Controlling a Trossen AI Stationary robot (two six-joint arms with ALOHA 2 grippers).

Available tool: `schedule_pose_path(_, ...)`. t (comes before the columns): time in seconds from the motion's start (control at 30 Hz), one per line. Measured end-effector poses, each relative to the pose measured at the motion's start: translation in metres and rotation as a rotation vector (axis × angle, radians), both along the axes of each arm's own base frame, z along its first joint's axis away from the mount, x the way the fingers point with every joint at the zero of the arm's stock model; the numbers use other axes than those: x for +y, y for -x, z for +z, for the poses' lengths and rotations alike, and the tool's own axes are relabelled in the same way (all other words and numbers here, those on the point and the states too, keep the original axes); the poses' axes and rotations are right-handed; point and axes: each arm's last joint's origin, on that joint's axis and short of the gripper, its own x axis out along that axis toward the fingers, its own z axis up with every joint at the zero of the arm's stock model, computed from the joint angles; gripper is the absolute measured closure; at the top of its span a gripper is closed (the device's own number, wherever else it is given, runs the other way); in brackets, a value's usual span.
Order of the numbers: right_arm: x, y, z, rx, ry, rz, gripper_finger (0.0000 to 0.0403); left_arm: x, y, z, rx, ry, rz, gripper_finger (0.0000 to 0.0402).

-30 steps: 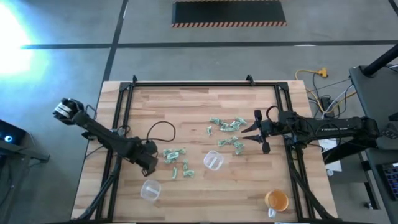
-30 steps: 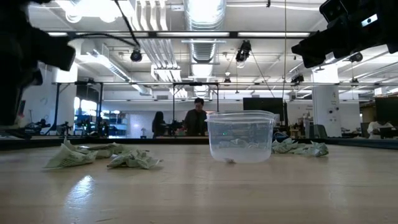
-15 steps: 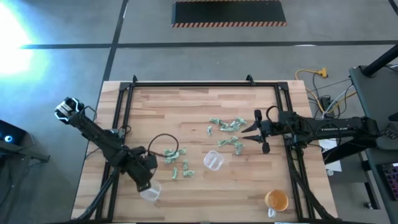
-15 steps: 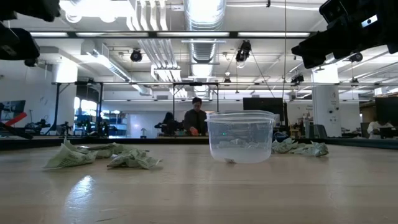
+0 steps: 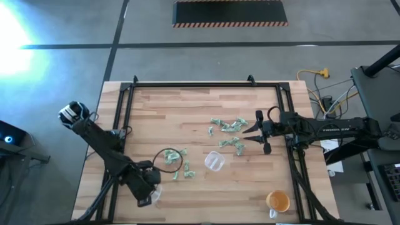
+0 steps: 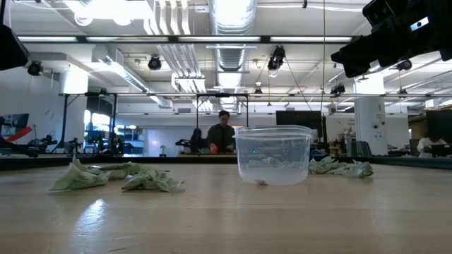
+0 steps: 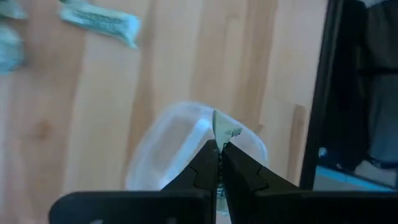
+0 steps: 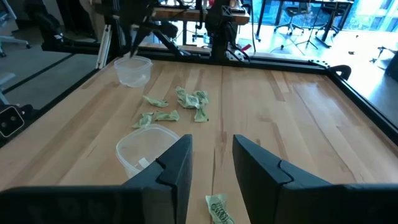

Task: Pick and place items into bin
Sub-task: Put the light green packet into the bottom transparent bin

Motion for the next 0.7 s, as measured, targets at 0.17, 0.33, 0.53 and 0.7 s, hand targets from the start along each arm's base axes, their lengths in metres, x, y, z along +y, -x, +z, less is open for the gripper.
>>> schedule_pose_path(0.17,0.0,0.0,0.0,0.0,-0.005,-0.001,0.0298,-0.008,-0.005,-0.011,0.08,0.017,-0.033,0.0402)
schedule_pose_path(0.33,0.0,0.0,0.0,0.001,-0.01,-0.002,0.0298,-0.01,-0.006,-0.015,0.102,0.013,-0.039,0.0402)
schedule_pose_path(0.53,0.0,0.0,0.0,0.001,-0.011,-0.002,0.0298,-0.008,-0.004,-0.019,0.111,-0.013,-0.032,0.0402)
schedule_pose_path(0.7,0.0,0.0,0.0,0.001,-0.011,-0.003,0.0298,-0.007,-0.005,-0.024,0.127,-0.032,-0.028,0.0402)
